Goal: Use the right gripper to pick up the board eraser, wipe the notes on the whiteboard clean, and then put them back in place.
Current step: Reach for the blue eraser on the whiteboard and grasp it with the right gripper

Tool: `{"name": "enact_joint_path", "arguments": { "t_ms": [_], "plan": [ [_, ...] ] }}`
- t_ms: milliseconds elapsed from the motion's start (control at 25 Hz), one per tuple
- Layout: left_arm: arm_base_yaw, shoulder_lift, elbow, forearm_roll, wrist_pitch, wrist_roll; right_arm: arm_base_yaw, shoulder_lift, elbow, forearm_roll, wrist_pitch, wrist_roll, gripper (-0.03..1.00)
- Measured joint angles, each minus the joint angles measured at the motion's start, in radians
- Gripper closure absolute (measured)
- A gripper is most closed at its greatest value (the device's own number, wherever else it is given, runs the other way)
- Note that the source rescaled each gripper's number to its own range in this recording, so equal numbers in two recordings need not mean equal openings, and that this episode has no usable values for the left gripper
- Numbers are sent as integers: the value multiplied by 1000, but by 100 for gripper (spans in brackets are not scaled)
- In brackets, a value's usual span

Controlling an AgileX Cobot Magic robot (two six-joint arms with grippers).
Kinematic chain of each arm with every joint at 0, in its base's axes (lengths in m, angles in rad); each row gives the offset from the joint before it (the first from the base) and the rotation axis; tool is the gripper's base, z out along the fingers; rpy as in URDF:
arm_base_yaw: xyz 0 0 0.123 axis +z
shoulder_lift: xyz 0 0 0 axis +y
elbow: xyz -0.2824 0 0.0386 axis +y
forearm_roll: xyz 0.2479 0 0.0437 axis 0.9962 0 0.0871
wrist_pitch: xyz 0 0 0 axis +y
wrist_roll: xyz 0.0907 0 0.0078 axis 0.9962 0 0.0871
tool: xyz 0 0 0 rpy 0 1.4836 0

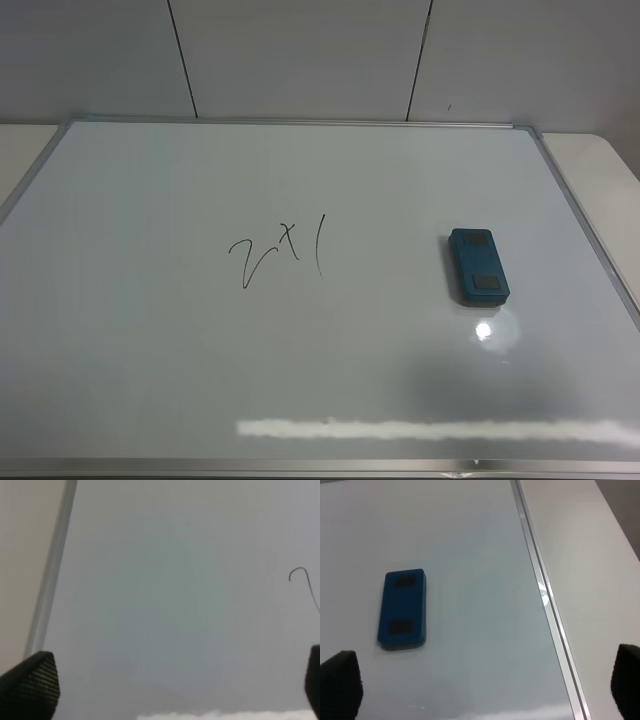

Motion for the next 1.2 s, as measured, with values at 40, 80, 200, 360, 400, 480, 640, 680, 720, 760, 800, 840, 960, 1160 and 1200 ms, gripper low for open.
{"name": "enact_joint_path", "arguments": {
  "t_ms": [40,80,200,360,400,480,640,680,720,760,800,840,960,1160,1200],
  "plan": [
    [0,0,0,0,0,0,0,0,0,0,0,0,-3],
    [0,0,0,0,0,0,0,0,0,0,0,0,-3],
    [0,0,0,0,0,0,0,0,0,0,0,5,-3],
    [0,0,0,0,0,0,0,0,0,-6,-1,6,-3],
    [0,0,0,0,0,0,0,0,0,-6,-1,6,-3],
    [0,0,0,0,0,0,0,18,-4,-7,-10,6,-3],
    [0,0,0,0,0,0,0,115,-41,6,-85,7,-3],
    [0,0,0,0,0,0,0,143,-49,14,-105,10,-3],
    [0,0,0,0,0,0,0,178,-55,21,-123,14,-3],
    [0,0,0,0,0,0,0,215,-57,26,-133,18,-3],
    [0,0,0,0,0,0,0,252,-59,32,-150,34,-3],
    [0,0,0,0,0,0,0,285,-59,34,-167,56,-3],
    [0,0,0,0,0,0,0,400,-59,37,-199,132,-3],
    [0,0,0,0,0,0,0,596,-60,42,-236,171,-3],
    [0,0,0,0,0,0,0,633,-60,52,-243,171,-3]
  ]
}}
